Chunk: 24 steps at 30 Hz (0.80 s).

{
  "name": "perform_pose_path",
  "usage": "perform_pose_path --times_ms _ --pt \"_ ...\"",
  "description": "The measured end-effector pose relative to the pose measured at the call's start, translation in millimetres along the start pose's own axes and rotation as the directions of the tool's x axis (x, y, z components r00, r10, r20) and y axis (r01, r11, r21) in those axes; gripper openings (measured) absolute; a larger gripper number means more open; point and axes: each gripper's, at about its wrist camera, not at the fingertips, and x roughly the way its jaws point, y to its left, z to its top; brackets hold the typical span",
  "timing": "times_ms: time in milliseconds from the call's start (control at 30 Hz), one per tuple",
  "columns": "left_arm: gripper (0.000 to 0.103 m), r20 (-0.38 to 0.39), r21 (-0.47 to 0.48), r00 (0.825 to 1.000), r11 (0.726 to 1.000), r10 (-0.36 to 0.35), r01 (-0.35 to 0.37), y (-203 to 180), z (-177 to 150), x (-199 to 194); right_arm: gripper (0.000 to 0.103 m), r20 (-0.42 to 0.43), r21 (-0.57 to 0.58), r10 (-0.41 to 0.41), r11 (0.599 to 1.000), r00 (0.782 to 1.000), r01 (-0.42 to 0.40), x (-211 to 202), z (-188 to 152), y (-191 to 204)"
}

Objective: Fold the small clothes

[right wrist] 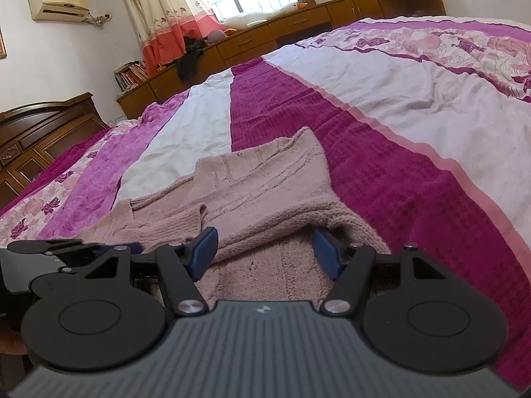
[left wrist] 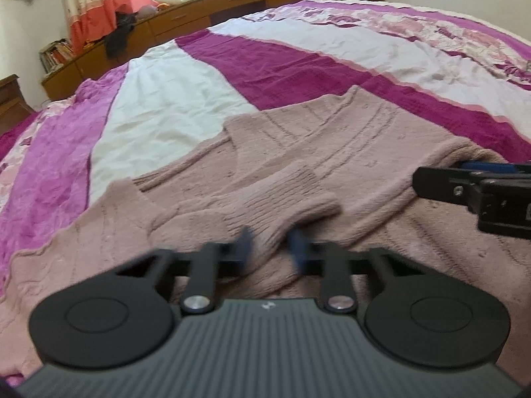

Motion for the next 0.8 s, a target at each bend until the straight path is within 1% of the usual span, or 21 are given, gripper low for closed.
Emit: perform_pose_path --times_ms 67,167,267,367,500,567,633,700,767,800 --pt "0.012 0.018 -0.021 1.0 1.0 0.006 -0.006 1.8 1.7 -3.5 0.071 0.0 0.004 -0.001 1.0 1.0 0.001 0.4 -0.3 -0.4" --pt "0.011 0.04 -0.086 0.999 0.996 0.009 -0.006 13.0 4.6 -11.6 0.071 0.0 0.009 -0.001 1.0 1.0 0.001 1.9 -0.9 -2.8" --pt "0.01 0.074 -0.14 0.996 0.989 0.059 -0.048 27.3 7.2 -22.0 0.071 0.001 0.006 -0.004 1.0 1.0 0.004 2.6 -2.0 -3.0" --pt "0.01 0.093 -0.22 0.989 0.971 0.116 -0.093 46.4 7.5 -34.1 0.071 0.002 0.005 -0.003 1.0 1.0 0.003 2.4 -1.5 -3.7" --pt "0.01 0.083 -0.329 0.974 0.929 0.21 -0.173 76.2 0.2 -48.3 0.071 0.003 0.009 -0.003 1.0 1.0 0.003 2.3 -1.6 -3.8" --pt "0.01 0.062 -0.384 0.965 0.898 0.255 -0.212 92.7 -7.8 -53.5 0.071 0.005 0.007 -0.004 1.0 1.0 0.004 3.0 -2.0 -3.5" --pt "0.01 0.021 -0.431 0.954 0.864 0.3 -0.262 107.9 -17.9 -56.6 0.071 0.006 0.004 -0.005 1.0 1.0 0.005 2.6 -2.4 -3.4" --pt "0.01 -0.019 -0.463 0.947 0.836 0.322 -0.294 120.4 -28.5 -57.2 0.071 0.006 0.004 -0.006 1.0 1.0 0.006 2.9 -2.4 -3.6" --pt "0.012 -0.064 -0.5 0.943 0.807 0.326 -0.313 132.1 -40.1 -56.0 0.071 0.006 0.003 -0.006 1.0 1.0 0.006 2.9 -2.4 -3.4" --pt "0.012 -0.077 -0.512 0.943 0.798 0.325 -0.317 136.0 -45.1 -55.5 0.071 0.006 0.003 -0.006 1.0 1.0 0.006 2.6 -2.4 -3.5"
